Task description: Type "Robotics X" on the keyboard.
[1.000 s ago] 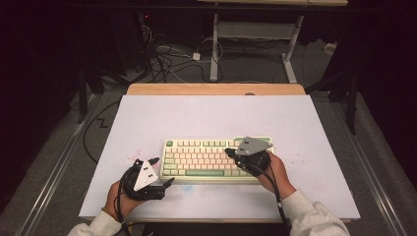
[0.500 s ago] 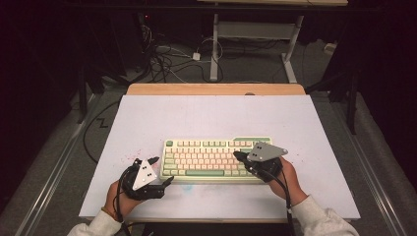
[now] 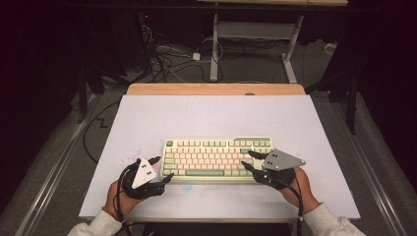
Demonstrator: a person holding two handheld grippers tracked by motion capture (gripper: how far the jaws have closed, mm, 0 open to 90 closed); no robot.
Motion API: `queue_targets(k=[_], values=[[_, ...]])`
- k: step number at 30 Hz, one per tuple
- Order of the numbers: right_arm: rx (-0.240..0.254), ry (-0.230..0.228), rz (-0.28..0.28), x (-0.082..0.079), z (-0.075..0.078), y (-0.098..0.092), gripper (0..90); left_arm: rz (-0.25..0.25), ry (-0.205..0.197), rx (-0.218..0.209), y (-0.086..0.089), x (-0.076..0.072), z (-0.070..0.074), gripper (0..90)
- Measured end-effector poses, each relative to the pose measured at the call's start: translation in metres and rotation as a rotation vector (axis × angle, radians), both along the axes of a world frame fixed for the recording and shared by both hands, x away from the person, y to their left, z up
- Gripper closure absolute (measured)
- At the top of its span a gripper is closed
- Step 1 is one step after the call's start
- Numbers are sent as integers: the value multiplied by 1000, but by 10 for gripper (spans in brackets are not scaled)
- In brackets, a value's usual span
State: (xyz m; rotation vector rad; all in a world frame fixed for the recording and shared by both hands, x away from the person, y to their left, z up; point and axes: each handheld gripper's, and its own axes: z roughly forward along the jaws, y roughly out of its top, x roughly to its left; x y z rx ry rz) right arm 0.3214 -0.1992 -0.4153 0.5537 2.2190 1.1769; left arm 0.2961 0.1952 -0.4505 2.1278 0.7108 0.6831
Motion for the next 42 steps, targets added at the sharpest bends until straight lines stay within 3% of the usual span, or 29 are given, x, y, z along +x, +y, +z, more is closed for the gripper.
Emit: queue_targets(k=[3,5,10,16,26,42], values=[[5,-3,-17,-2,-4,-5,346,-21,7,-6,0,0,2,461],[7,-8,-19,-3,-6,-9,304,-28,8,-7,0,-1,3,555],[19,-36,-53,-8,-9,-20,258,-26,33,-13,0,1,6,744],[30,-54,-89,-15,-12,-30,215,-30,60,-12,-1,5,8,876],[12,-53,-98,-22,-16,-36,214,-75,93,11,-20,20,16,879],[5,-53,-100,-23,-17,-37,216,-145,110,68,-56,42,25,879]])
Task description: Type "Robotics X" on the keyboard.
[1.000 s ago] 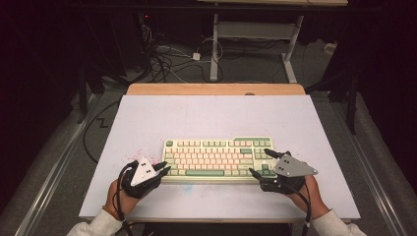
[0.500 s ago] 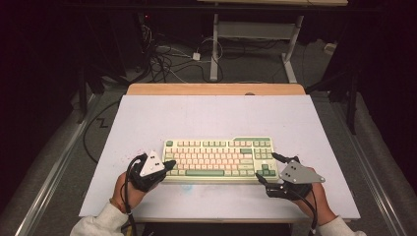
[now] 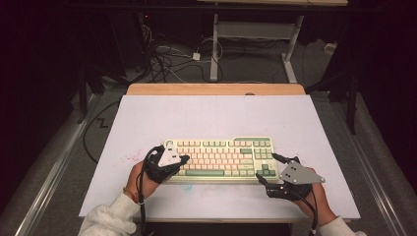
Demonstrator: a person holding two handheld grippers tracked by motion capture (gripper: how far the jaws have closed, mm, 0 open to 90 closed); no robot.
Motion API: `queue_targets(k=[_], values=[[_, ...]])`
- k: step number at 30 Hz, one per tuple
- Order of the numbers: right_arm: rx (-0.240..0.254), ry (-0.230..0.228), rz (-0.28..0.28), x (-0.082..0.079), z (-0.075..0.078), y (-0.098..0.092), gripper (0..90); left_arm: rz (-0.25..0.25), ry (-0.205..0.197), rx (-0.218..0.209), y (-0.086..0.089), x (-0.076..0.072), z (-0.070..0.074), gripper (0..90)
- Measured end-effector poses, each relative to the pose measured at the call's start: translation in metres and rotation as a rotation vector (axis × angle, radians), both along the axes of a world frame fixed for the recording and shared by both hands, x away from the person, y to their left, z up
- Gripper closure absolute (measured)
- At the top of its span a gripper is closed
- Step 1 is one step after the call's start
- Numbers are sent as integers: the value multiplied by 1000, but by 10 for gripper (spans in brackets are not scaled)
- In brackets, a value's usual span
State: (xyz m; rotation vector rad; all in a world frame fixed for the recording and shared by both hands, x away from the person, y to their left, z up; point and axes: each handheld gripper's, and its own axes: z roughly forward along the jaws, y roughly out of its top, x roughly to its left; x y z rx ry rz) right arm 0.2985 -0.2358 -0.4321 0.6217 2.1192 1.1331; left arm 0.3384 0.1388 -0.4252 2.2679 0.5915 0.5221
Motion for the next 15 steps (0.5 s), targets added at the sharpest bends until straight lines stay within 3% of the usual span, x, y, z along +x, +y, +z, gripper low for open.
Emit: queue_targets(k=[8,15], values=[[-5,5,2,0,-2,0,216,-25,24,4,-15,11,0,878],[-5,11,1,2,-3,0,216,-45,40,34,-29,21,-1,879]])
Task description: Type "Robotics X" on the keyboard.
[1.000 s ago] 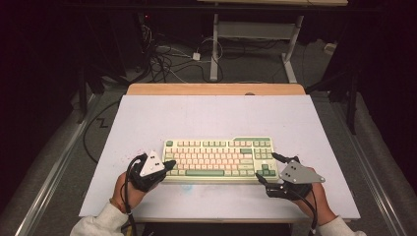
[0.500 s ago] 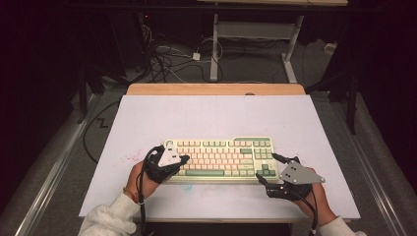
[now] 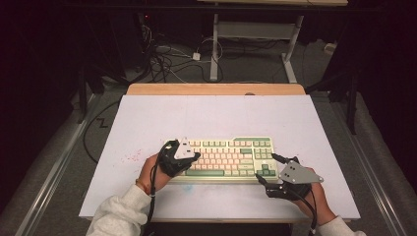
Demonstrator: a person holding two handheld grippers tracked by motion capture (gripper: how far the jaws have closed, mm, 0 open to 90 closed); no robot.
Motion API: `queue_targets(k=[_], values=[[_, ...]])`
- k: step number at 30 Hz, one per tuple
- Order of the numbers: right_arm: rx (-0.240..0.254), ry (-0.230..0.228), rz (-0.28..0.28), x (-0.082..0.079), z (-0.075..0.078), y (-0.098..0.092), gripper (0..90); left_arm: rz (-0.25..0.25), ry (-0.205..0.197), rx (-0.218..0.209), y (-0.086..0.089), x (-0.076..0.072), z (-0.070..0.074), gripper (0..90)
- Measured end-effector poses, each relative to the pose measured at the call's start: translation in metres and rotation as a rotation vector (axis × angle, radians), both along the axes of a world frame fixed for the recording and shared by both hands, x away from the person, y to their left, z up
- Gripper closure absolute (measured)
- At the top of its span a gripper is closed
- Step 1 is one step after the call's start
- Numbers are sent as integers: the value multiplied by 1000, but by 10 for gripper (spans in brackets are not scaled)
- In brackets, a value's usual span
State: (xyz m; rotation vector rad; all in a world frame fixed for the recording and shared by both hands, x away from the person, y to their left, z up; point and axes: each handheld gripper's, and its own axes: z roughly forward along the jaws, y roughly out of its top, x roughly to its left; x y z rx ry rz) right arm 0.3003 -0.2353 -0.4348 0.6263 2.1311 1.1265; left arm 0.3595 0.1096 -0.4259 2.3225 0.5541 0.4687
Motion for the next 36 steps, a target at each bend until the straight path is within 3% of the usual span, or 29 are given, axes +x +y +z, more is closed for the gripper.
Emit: queue_targets(k=[10,36], values=[[-12,-3,5,0,-1,0,216,-10,14,39,-13,12,-5,879],[-37,4,11,2,-5,2,220,29,50,112,-21,31,-23,879]])
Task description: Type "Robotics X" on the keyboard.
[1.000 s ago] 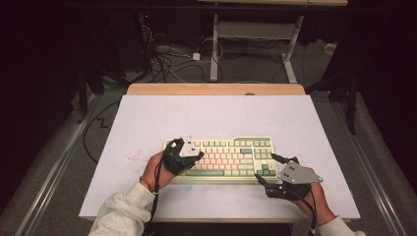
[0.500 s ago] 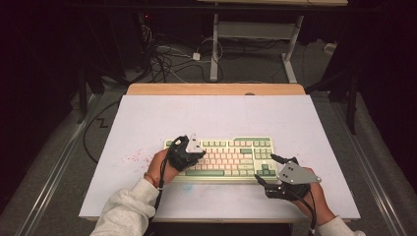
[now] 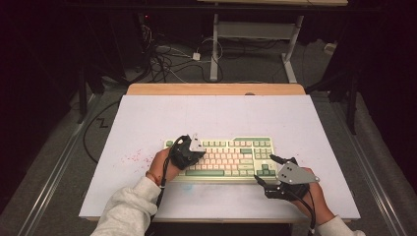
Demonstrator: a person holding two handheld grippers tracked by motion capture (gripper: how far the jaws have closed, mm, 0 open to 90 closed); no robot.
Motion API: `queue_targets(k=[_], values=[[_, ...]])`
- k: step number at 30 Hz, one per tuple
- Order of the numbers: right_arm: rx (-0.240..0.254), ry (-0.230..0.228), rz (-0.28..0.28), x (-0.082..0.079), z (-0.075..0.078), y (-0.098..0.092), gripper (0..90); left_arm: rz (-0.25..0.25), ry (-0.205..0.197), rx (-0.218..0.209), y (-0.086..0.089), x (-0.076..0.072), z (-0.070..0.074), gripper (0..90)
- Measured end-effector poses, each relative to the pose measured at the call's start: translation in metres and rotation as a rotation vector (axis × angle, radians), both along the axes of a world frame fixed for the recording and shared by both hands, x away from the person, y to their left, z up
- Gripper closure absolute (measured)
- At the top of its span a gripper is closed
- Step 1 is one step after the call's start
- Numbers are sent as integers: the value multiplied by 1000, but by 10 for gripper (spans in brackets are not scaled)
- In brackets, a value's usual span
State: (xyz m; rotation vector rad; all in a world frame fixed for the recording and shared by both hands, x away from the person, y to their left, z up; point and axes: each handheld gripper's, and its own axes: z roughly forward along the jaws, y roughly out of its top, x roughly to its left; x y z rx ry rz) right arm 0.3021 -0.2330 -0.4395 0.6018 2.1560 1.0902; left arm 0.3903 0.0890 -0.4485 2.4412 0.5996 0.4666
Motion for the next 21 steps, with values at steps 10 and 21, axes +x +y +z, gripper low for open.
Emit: queue_targets(k=[10,21], values=[[3,-2,-4,0,0,0,220,-10,-71,-55,6,-11,12,879],[16,-3,-7,0,3,-1,228,0,-145,-117,19,-23,22,877]])
